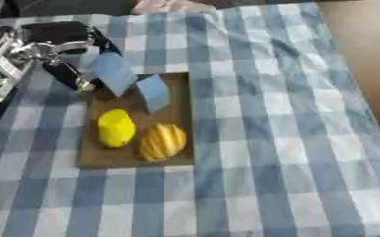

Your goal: Pick up objects on the table and place them in the box.

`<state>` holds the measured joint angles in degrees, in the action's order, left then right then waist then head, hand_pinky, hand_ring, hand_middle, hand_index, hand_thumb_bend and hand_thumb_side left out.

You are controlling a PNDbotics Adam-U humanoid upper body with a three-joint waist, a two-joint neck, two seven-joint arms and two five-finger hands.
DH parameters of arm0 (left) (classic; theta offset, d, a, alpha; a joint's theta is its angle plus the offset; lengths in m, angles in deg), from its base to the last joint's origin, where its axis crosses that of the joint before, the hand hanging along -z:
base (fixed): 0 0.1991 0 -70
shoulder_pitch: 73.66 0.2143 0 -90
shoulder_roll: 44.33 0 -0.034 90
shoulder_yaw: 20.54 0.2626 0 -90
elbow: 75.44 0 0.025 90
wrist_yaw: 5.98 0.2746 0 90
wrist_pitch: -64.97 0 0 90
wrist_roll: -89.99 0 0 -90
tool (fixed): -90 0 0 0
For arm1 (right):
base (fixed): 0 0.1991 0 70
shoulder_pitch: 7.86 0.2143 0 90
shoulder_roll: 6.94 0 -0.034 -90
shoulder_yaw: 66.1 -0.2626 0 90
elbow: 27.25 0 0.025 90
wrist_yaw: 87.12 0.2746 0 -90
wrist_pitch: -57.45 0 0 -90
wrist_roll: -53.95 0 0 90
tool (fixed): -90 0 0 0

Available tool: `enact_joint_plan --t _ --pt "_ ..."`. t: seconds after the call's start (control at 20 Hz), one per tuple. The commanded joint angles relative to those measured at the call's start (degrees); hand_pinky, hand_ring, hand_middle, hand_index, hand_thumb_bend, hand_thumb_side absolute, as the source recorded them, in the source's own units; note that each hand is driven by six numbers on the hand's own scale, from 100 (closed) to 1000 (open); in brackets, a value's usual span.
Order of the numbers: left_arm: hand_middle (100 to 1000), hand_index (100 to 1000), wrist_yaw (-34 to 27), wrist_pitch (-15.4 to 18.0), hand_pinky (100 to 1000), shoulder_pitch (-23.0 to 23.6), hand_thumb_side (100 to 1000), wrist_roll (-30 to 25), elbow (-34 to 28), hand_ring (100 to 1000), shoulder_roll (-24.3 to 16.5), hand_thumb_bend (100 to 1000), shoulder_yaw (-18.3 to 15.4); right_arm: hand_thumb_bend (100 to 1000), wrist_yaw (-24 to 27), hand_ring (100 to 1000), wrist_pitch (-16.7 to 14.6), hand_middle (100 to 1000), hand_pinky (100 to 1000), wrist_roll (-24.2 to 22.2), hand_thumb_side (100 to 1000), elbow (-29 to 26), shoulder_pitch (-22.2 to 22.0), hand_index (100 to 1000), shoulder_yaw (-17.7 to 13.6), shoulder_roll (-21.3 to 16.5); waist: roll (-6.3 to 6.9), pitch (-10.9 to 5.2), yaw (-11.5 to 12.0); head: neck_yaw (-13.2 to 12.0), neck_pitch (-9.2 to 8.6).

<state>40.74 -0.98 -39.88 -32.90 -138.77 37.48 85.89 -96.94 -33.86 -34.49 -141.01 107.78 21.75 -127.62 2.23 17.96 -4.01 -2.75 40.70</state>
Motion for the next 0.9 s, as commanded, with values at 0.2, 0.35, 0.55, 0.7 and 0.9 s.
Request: enact_joint_plan --t 0.2,0.35,0.55,0.7,0.9 --pt "946 1000 -0.1 -0.8 1000 -0.7 843 -4.1 -3.1 1000 -2.1 606 -1.3 100 0.7 650 0.3 588 833 -0.4 432 -0.8 0.2 823 -0.8 -1.2 -0.17 -1.35 0.3 0.4 -0.17" --pt "900 981 -0.3 -2.6 987 -0.6 717 -3.5 -6.2 968 -2.7 311 -2.9 100 0.7 650 0.3 589 833 -0.4 433 -0.8 0.0 824 -0.9 -1.2 -0.2 -1.61 0.6 0.6 -0.01" --pt "758 827 -1.8 -7.4 894 0.2 378 4.8 -15.1 838 -4.3 100 -6.6 100 1.0 650 0.2 588 832 -0.1 440 -0.8 -0.2 823 -1.1 -1.3 -0.37 -2.0 1.3 1.0 0.19" --pt "690 807 -8.3 -13.0 867 2.8 460 17.2 -24.9 759 -5.6 100 -10.2 100 1.5 649 -0.3 587 832 0.8 449 -0.8 -0.3 821 -1.5 -1.5 -0.55 -2.09 1.8 1.5 0.15" --pt "626 791 -28.8 -19.4 852 9.1 582 35.4 -39.6 703 -5.9 100 -14.7 100 2.3 647 -1.0 586 832 2.2 457 -0.8 -0.7 820 -2.2 -1.4 -0.9 -1.89 2.3 2.2 -0.25"
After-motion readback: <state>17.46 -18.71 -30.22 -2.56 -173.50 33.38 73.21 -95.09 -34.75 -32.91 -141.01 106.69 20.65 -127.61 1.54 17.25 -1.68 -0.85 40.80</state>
